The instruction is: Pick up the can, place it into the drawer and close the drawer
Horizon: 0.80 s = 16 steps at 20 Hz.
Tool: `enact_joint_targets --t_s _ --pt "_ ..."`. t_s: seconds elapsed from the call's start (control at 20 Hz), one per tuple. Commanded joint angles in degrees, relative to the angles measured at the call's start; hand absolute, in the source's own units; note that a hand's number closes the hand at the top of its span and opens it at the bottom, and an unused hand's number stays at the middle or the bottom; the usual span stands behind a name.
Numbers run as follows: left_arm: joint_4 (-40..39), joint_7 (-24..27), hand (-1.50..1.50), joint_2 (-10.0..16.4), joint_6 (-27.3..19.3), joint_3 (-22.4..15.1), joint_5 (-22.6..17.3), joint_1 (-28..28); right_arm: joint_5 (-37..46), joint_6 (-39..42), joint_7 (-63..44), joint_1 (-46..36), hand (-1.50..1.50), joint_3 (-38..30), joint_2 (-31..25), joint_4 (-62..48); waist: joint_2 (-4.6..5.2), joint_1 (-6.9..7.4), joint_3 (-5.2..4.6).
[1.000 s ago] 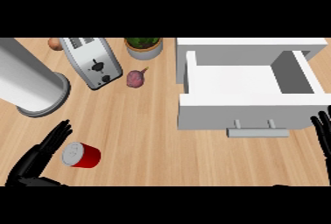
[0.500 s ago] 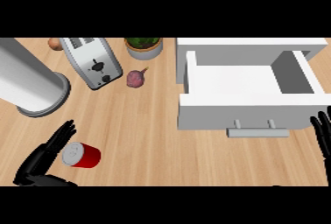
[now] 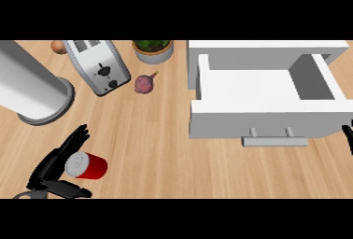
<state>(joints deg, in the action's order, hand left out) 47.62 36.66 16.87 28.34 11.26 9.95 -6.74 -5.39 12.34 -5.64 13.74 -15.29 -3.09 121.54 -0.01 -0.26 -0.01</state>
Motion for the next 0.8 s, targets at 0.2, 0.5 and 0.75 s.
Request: enact_joint_targets --t_s 0.2,0.5,0.75 --pt "-7.08 4.38 -1.50 -0.24 -0.12 -0.96 0.99 -4.49 -1.90 1.83 -1.39 2.23 -1.50 -0.61 0.70 2.93 0.02 -0.16 -0.01" --pt "5.63 -1.45 -1.50 -4.27 0.27 -4.81 -0.29 2.71 0.67 0.85 0.33 1.39 -1.50 0.86 1.94 1.18 -0.05 0.17 0.02" --pt "5.94 -2.11 1.50 -3.75 2.31 -4.39 -2.03 0.07 -0.21 1.48 0.04 1.74 -1.50 -0.51 1.79 1.87 -0.04 0.13 0.02"
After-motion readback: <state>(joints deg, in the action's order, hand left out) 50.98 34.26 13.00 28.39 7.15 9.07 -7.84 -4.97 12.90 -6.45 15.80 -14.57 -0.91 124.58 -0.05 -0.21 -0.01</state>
